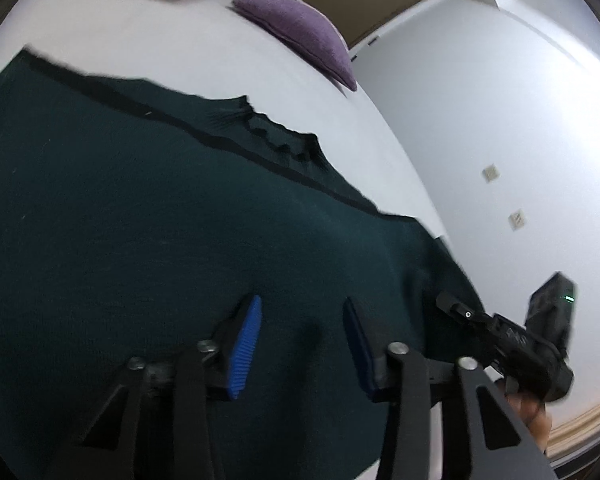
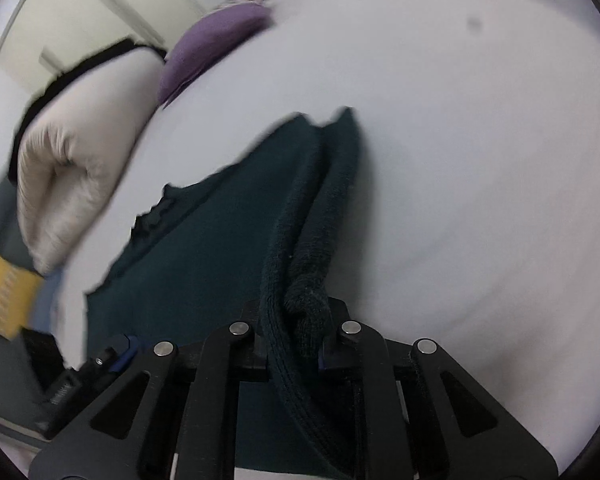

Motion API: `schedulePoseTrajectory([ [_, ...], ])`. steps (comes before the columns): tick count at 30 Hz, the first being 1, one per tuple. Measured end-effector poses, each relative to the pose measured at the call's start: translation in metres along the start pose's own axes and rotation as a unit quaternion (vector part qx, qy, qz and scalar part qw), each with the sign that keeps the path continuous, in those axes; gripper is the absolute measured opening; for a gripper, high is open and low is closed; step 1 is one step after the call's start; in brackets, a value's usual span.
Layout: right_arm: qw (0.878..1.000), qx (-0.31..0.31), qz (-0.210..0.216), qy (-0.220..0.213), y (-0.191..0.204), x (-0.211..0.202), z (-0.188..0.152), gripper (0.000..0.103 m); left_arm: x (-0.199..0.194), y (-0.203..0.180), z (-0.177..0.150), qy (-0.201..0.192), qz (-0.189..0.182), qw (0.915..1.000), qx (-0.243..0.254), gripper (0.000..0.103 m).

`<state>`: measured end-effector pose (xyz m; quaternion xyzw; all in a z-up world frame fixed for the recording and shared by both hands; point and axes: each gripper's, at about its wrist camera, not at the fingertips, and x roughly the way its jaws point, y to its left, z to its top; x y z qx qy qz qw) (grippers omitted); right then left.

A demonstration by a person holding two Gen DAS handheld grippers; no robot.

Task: Fold small clothes

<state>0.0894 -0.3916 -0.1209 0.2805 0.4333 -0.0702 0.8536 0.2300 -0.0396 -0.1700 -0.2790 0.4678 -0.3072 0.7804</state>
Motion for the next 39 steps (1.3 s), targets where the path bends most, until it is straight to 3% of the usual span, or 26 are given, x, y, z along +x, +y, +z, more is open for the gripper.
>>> schedulePoseTrajectory([
  [2, 0.997, -0.076, -0.008, -0.011, 0.049, -0.01, -0.006, 0.012, -0.016, 0.011, 0.004, -0.019, -0.02, 0.9991, -0.032, 0.044],
  [4, 0.978, -0.208, 0.021, -0.007, 0.123, -0.014, -0.03, 0.012, -0.039, 0.022, 0.008, -0.056, -0.03, 0.9965, -0.055, 0.067],
  [6, 0.943, -0.331, 0.026, 0.006, 0.185, -0.005, -0.065, 0.012, -0.059, 0.033, 0.011, -0.085, -0.04, 0.9924, -0.08, 0.078],
  [8, 0.93, -0.366, 0.023, 0.025, 0.207, 0.011, -0.08, 0.012, -0.069, 0.042, 0.014, -0.091, -0.05, 0.9899, -0.096, 0.084],
  [12, 0.928, -0.368, 0.029, 0.042, 0.218, 0.029, -0.093, 0.012, -0.066, 0.047, 0.022, -0.072, -0.061, 0.9888, -0.116, 0.088],
  [15, 0.918, -0.394, 0.014, 0.038, 0.223, 0.033, -0.102, 0.012, -0.05, 0.033, 0.031, -0.045, -0.049, 0.9929, -0.099, 0.088],
  [17, 0.914, -0.405, 0.011, 0.035, 0.228, 0.037, -0.107, 0.012, -0.036, 0.024, 0.036, -0.021, -0.035, 0.9954, -0.086, 0.084],
  [19, 0.91, -0.413, 0.009, 0.028, 0.23, 0.038, -0.109, 0.012, -0.02, 0.022, 0.041, 0.006, -0.023, 0.9958, -0.088, 0.06],
  [24, 0.906, -0.423, 0.012, 0.024, 0.23, 0.036, -0.11, 0.014, -0.004, 0.017, 0.043, 0.038, -0.001, 0.9965, -0.075, 0.015],
  [29, 0.904, -0.423, 0.044, 0.053, 0.224, 0.031, -0.112, 0.029, -0.016, 0.02, 0.043, 0.038, -0.007, 0.9968, -0.07, 0.013],
  [30, 0.904, -0.418, 0.065, 0.057, 0.222, 0.021, -0.112, 0.032, -0.022, 0.024, 0.043, 0.037, -0.005, 0.9968, -0.071, 0.013],
  [33, 0.908, -0.383, 0.163, 0.052, 0.206, -0.02, -0.108, 0.055, -0.04, 0.03, 0.05, 0.03, 0.005, 0.9976, -0.062, 0.013],
  [36, 0.908, -0.346, 0.233, 0.033, 0.189, -0.048, -0.094, 0.058, -0.068, 0.042, 0.063, 0.022, 0.025, 0.9984, -0.046, 0.013],
  [39, 0.923, -0.311, 0.226, 0.013, 0.173, -0.05, -0.074, 0.058, -0.095, 0.055, 0.075, 0.016, 0.044, 0.9982, -0.039, 0.013],
])
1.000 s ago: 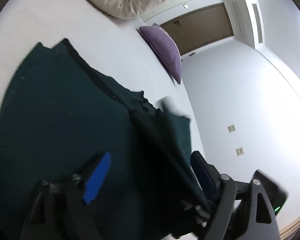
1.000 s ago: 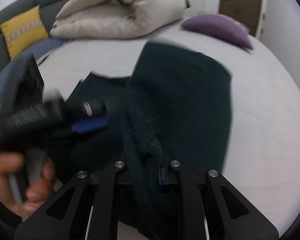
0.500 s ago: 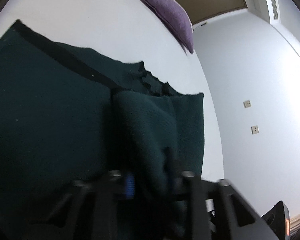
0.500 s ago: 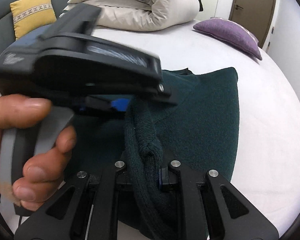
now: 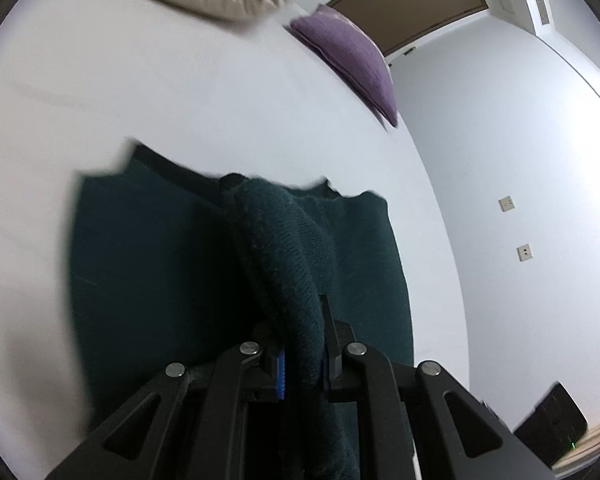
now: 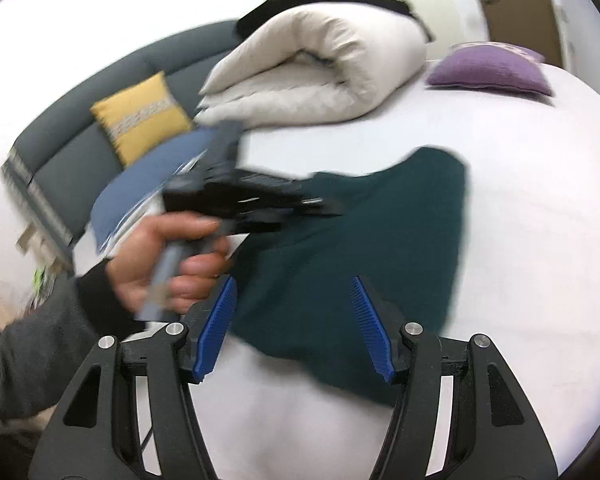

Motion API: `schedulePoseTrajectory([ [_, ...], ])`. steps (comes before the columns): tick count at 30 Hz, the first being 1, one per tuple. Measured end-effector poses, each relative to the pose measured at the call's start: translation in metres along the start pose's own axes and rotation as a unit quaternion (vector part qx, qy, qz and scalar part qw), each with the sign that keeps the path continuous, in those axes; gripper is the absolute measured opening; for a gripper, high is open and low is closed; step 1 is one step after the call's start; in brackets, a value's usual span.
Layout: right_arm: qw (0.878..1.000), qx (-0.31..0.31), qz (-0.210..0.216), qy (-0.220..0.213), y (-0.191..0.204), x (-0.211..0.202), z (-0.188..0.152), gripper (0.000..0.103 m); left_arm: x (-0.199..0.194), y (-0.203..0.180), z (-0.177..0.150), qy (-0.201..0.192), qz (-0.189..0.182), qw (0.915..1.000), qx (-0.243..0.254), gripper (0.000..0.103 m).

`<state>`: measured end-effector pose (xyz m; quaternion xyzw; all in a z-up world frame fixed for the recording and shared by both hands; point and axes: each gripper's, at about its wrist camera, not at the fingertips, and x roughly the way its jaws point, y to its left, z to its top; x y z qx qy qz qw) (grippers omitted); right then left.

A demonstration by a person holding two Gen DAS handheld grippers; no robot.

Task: Fold small clothes

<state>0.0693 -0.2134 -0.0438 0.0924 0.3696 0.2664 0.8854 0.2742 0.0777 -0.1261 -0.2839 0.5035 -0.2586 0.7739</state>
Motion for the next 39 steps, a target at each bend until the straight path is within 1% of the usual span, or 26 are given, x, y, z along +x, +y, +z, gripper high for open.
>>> schedulePoseTrajectory([
  [2, 0.999, 0.018, -0.031, 0.007, -0.013, 0.009, 0.005, 0.059, -0.019, 0.016, 0.009, -0.001, 0.012, 0.9999, 0.0, 0.013],
  [5, 0.999, 0.009, -0.042, 0.015, -0.009, 0.038, 0.01, 0.06, -0.037, 0.039, 0.018, -0.007, 0.016, 0.9998, -0.011, 0.013],
  [7, 0.998, -0.008, -0.058, 0.03, -0.01, 0.064, 0.01, 0.06, -0.037, 0.049, 0.02, -0.005, 0.015, 0.9997, -0.017, 0.013],
  [9, 0.997, -0.017, -0.062, 0.047, 0.0, 0.091, 0.01, 0.06, -0.03, 0.062, 0.02, 0.009, 0.024, 0.9994, -0.022, 0.013],
  [11, 0.994, -0.039, -0.072, 0.07, 0.017, 0.117, -0.007, 0.06, -0.023, 0.074, 0.016, 0.021, 0.038, 0.9986, -0.028, 0.014],
  [12, 0.992, -0.049, -0.084, 0.075, 0.022, 0.13, -0.01, 0.06, -0.021, 0.08, 0.014, 0.015, 0.033, 0.9988, -0.034, 0.014],
  [14, 0.993, -0.047, -0.083, 0.074, 0.031, 0.146, -0.014, 0.06, -0.02, 0.091, 0.01, 0.0, 0.002, 0.9982, -0.059, 0.016],
  [16, 0.993, -0.042, -0.085, 0.066, 0.035, 0.148, -0.018, 0.06, -0.022, 0.095, 0.008, -0.009, -0.006, 0.9976, -0.068, 0.017],
  [17, 0.994, -0.041, -0.083, 0.065, 0.037, 0.149, -0.02, 0.06, -0.025, 0.091, 0.005, -0.015, 0.003, 0.9978, -0.065, 0.018],
  [18, 0.994, -0.041, -0.078, 0.067, 0.037, 0.148, -0.021, 0.06, -0.033, 0.081, 0.003, -0.03, 0.029, 0.9979, -0.049, 0.018],
  [19, 0.994, -0.041, -0.075, 0.066, 0.04, 0.144, -0.027, 0.06, -0.041, 0.071, 0.001, -0.047, 0.057, 0.9967, -0.033, 0.02],
  [20, 0.995, -0.035, -0.071, 0.063, 0.037, 0.134, -0.026, 0.06, -0.057, 0.055, -0.003, -0.081, 0.103, 0.9913, -0.006, 0.02],
  [21, 0.997, -0.019, -0.058, 0.054, 0.035, 0.126, -0.025, 0.06, -0.066, 0.045, -0.006, -0.101, 0.12, 0.9875, 0.012, 0.02],
  [22, 0.998, 0.0, -0.039, 0.045, 0.031, 0.116, -0.022, 0.06, -0.08, 0.024, -0.014, -0.131, 0.133, 0.9816, 0.042, 0.02],
  [24, 0.998, 0.048, 0.003, 0.027, 0.02, 0.103, -0.018, 0.059, -0.083, -0.005, -0.023, -0.146, 0.135, 0.9761, 0.087, 0.02],
  [25, 0.997, 0.071, 0.027, 0.022, 0.015, 0.098, -0.016, 0.058, -0.079, -0.018, -0.03, -0.143, 0.142, 0.9729, 0.113, 0.02],
  [26, 0.993, 0.098, 0.056, 0.021, 0.006, 0.098, -0.018, 0.058, -0.068, -0.029, -0.04, -0.131, 0.157, 0.9682, 0.144, 0.02],
  [27, 0.99, 0.117, 0.074, 0.026, 0.0, 0.1, -0.02, 0.058, -0.057, -0.032, -0.048, -0.116, 0.17, 0.965, 0.162, 0.02],
  [28, 0.988, 0.125, 0.08, 0.032, -0.003, 0.101, -0.022, 0.058, -0.043, -0.03, -0.054, -0.098, 0.186, 0.9627, 0.171, 0.02],
  [30, 0.983, 0.146, 0.093, 0.067, -0.016, 0.114, -0.034, 0.054, -0.022, -0.012, -0.066, -0.068, 0.199, 0.9643, 0.161, 0.02],
  [31, 0.979, 0.159, 0.097, 0.079, -0.025, 0.119, -0.041, 0.05, -0.018, -0.002, -0.074, -0.072, 0.201, 0.963, 0.164, 0.017],
  [32, 0.975, 0.175, 0.106, 0.082, -0.034, 0.121, -0.047, 0.049, -0.019, 0.003, -0.08, -0.087, 0.195, 0.962, 0.17, 0.017],
  [34, 0.965, 0.205, 0.142, 0.08, -0.05, 0.118, -0.056, 0.046, -0.026, 0.009, -0.085, -0.095, 0.182, 0.9651, 0.163, 0.017],
  [36, 0.958, 0.227, 0.155, 0.078, -0.059, 0.111, -0.059, 0.048, -0.029, 0.012, -0.083, -0.096, 0.176, 0.9669, 0.158, 0.017],
  [37, 0.955, 0.23, 0.173, 0.071, -0.06, 0.106, -0.059, 0.05, -0.028, 0.013, -0.082, -0.097, 0.173, 0.9677, 0.156, 0.017],
  [39, 0.953, 0.22, 0.197, 0.065, -0.056, 0.102, -0.057, 0.05, -0.029, 0.015, -0.082, -0.096, 0.172, 0.9678, 0.157, 0.017],
])
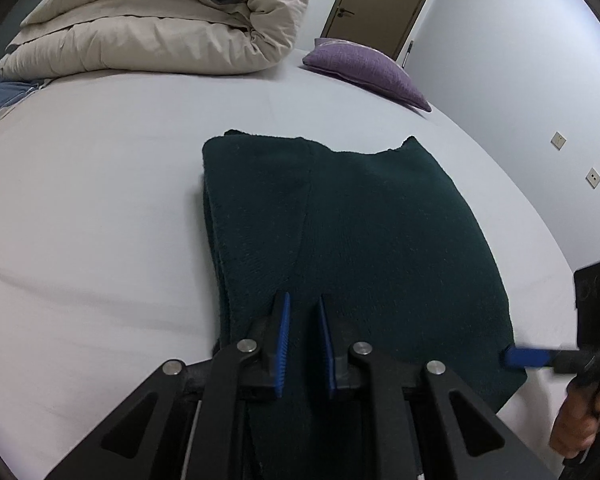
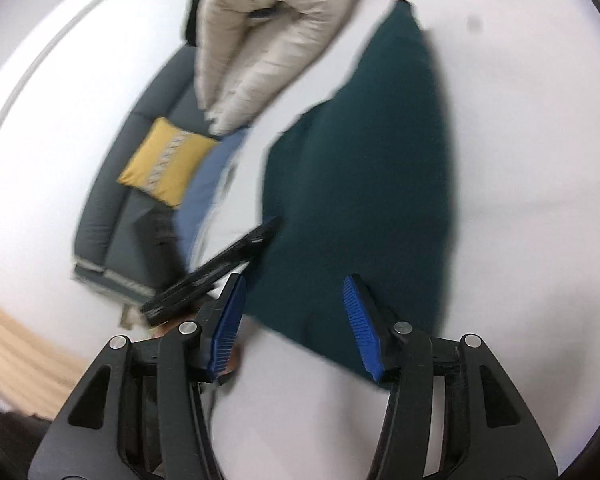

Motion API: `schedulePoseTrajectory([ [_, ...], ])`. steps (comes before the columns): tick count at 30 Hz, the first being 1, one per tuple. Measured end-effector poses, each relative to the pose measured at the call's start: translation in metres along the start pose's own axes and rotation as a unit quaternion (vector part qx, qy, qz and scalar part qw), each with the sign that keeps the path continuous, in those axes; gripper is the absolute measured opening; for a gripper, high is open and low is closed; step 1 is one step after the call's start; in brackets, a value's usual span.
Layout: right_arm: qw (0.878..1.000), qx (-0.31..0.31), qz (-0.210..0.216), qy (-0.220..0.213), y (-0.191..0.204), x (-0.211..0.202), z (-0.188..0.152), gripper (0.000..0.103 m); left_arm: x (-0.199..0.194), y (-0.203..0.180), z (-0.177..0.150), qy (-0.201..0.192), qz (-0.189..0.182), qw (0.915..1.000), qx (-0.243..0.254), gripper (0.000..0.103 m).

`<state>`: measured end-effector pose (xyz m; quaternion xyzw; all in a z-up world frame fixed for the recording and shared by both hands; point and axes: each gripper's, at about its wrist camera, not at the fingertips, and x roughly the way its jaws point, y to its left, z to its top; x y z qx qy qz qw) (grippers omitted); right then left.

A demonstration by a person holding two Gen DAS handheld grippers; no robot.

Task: Fold small clothes

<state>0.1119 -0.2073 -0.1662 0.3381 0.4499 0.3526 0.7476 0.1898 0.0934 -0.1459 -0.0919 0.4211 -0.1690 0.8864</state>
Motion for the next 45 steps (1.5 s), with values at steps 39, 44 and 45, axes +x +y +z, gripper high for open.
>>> schedulePoseTrajectory([
  [39, 0.993, 0.073, -0.03, -0.083, -0.062, 0.023, 0.173, 0.045, 0.076, -0.004, 0.078, 0.01, -0.006, 0.9999, -0.008, 0.048],
  [44, 0.999, -0.007, 0.026, 0.026, -0.008, 0.048, 0.123, 0.053, 0.076, -0.006, 0.078, 0.01, -0.005, 0.9999, -0.006, 0.048],
  [45, 0.998, -0.022, 0.029, 0.056, -0.005, 0.058, 0.109, 0.054, 0.076, -0.006, 0.077, 0.01, -0.004, 0.9999, -0.005, 0.048],
])
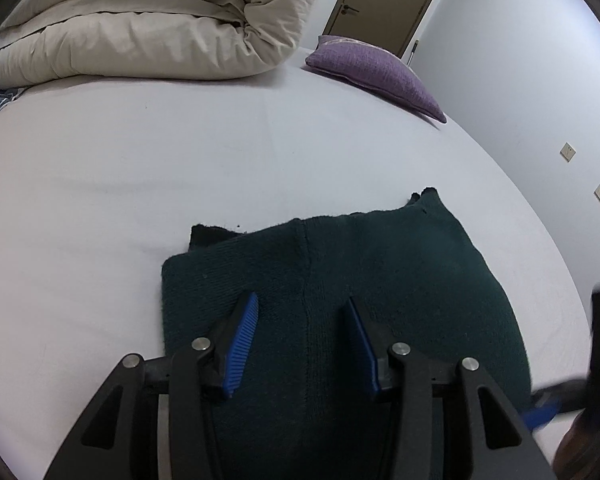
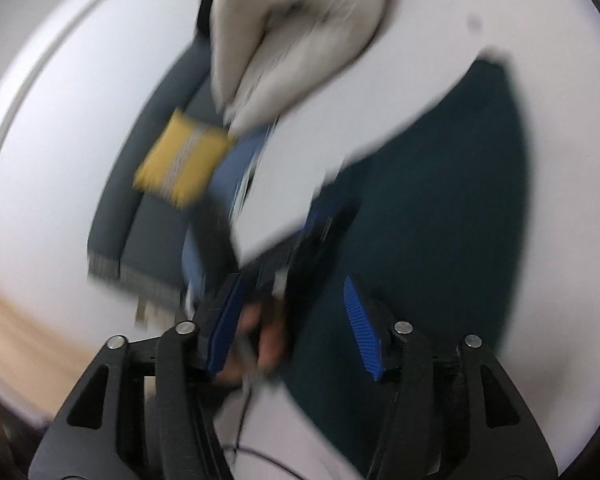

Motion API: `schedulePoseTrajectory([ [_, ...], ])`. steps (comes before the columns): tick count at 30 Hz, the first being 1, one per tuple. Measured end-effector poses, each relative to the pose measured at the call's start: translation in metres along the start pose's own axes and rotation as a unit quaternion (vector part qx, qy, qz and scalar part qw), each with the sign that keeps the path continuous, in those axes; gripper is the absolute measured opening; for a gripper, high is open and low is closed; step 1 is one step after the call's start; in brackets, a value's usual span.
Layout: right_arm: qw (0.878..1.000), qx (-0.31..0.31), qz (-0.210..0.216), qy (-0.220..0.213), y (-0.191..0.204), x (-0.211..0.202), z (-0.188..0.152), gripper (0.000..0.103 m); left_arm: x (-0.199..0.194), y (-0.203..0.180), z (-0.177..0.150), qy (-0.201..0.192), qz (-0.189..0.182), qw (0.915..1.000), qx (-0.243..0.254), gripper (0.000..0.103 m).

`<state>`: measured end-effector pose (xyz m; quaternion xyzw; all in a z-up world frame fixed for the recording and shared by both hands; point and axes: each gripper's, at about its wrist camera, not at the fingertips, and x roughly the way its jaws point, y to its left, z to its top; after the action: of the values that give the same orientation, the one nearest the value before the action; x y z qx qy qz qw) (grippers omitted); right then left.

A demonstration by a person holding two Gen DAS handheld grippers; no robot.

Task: Fold small clothes

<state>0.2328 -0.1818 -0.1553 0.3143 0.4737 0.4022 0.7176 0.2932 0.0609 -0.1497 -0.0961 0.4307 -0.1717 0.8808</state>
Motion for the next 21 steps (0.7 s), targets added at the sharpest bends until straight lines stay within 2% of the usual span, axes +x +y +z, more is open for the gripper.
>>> schedulePoseTrajectory([
  [1, 0.999, -0.017, -0.016, 0.028, 0.0, 0.012, -0.013, 0.054, 0.0, -0.001, 0.0, 0.0, 0.001, 1.0, 0.002, 0.048],
  [3, 0.997, -0.036, -0.045, 0.052, -0.006, 0.024, -0.033, 0.054, 0.0, -0.002, 0.0, -0.001, 0.003, 1.0, 0.005, 0.049],
  [8, 0.999, -0.012, -0.029, 0.03, -0.016, 0.005, -0.047, 0.054, 0.0, -0.002, 0.0, -0.002, 0.001, 1.0, 0.004, 0.048],
  [12, 0.999, -0.003, -0.038, -0.008, -0.018, -0.03, -0.061, 0.055, -0.002, -0.002, 0.001, -0.001, -0.001, 1.0, 0.002, 0.048],
  [13, 0.999, -0.003, -0.042, -0.02, -0.017, -0.046, -0.072, 0.058, -0.004, -0.001, 0.002, -0.001, -0.004, 1.0, -0.002, 0.049],
  [15, 0.997, 0.009, -0.053, -0.051, -0.017, -0.064, -0.07, 0.064, -0.018, 0.002, 0.005, 0.001, -0.012, 0.9998, -0.019, 0.05],
  [17, 0.994, 0.032, -0.063, -0.086, -0.024, -0.083, -0.067, 0.077, -0.045, 0.008, 0.006, -0.016, -0.019, 0.999, -0.038, 0.057],
  [19, 0.99, 0.05, -0.075, -0.111, -0.032, -0.097, -0.062, 0.078, -0.073, 0.021, 0.004, -0.044, -0.023, 0.9968, -0.063, 0.071],
  [21, 0.989, 0.054, -0.075, -0.114, -0.037, -0.103, -0.055, 0.078, -0.087, 0.037, 0.0, -0.042, -0.025, 0.995, -0.087, 0.074],
])
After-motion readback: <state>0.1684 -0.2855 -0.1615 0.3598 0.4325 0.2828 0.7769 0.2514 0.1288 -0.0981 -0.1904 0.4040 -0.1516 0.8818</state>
